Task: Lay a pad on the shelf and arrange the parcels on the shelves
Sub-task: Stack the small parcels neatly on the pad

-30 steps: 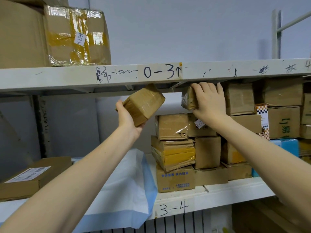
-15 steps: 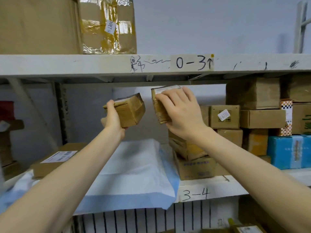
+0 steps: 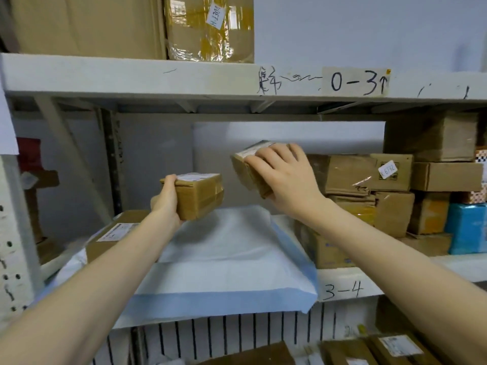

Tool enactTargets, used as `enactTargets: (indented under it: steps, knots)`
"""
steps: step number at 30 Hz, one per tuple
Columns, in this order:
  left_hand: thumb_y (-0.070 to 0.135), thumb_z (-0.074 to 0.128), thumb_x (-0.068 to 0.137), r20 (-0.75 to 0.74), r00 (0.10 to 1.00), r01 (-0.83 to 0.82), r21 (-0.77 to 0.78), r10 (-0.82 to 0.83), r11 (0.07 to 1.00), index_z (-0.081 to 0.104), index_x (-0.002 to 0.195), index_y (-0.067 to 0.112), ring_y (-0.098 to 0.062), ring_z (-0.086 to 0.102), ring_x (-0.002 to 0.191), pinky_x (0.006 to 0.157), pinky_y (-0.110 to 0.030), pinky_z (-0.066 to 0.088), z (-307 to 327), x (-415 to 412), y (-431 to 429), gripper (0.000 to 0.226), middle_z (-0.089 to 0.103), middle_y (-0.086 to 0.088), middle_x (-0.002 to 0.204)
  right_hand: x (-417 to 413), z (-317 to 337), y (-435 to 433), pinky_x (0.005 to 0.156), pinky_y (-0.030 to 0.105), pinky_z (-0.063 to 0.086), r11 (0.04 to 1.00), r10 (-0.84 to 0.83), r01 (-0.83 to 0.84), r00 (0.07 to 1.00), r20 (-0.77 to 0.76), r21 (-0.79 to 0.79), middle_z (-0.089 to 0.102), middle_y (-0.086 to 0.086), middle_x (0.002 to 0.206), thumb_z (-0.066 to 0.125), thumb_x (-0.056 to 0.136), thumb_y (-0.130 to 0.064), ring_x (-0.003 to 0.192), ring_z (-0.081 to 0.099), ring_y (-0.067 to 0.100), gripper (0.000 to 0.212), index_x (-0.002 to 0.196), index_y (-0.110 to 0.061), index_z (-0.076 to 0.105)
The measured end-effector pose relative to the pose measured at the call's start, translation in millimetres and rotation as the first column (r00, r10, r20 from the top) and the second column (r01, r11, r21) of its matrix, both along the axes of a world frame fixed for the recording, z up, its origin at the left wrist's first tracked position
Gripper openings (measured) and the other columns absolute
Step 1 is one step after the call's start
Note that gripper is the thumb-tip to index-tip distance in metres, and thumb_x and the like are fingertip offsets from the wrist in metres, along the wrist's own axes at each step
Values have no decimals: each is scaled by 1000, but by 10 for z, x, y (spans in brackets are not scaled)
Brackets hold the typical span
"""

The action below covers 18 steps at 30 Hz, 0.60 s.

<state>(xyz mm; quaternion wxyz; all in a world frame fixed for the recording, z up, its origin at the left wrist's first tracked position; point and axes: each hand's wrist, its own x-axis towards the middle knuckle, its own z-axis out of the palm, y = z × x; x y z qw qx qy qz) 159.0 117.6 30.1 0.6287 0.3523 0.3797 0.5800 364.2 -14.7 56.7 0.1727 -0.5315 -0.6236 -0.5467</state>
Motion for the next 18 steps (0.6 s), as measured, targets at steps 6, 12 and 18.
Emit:
enactTargets:
  steps: [6, 12, 18]
  knots:
    - [59, 71, 60, -447, 856, -220, 143, 261, 965, 51, 125, 9, -32, 46, 116, 92, -35, 44, -80, -215, 104, 84, 38, -13, 136, -209, -467, 458, 82, 45, 48, 933, 5, -181, 870, -493, -311, 49, 6, 124, 70, 73, -24, 111, 43, 30, 66, 134, -14, 44]
    - [55, 65, 80, -511, 799, -222, 242, 318, 945, 38, 133, 10, -32, 42, 119, 82, -32, 31, -86, -246, 275, 75, 25, -13, 142, -245, -754, 839, 84, 38, 42, 948, -55, -108, 872, -486, -300, 48, 2, 125, 70, 76, -25, 115, 44, 28, 59, 130, -18, 45]
    - [66, 58, 77, -708, 702, -33, 77, 78, 996, 24, 146, 13, -36, 39, 129, 105, -46, 39, -229, -47, 456, 93, 29, -14, 148, -247, -757, 1079, 106, 47, 33, 704, -239, -154, 868, -435, -693, 45, 2, 121, 66, 63, -76, 120, 43, 25, 85, 128, -24, 47]
